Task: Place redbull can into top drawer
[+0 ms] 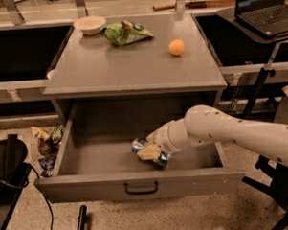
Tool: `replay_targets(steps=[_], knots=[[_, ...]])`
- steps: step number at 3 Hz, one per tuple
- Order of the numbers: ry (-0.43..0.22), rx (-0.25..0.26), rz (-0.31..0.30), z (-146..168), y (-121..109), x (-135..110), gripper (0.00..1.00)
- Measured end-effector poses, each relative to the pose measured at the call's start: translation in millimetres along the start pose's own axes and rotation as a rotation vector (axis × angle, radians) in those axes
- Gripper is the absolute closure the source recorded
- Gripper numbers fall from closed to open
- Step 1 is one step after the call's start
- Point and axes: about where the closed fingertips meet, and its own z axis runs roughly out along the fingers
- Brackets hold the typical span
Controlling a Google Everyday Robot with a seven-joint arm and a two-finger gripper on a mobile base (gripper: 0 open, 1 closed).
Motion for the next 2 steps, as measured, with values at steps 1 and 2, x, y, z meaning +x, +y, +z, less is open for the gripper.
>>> replay_targets(steps=[1, 2], knots=[[-0.021, 0.02, -0.002, -8.7, -5.3, -4.0, 0.0], [-0.07, 0.051, -0.026, -26.3, -9.5, -18.1, 0.0]])
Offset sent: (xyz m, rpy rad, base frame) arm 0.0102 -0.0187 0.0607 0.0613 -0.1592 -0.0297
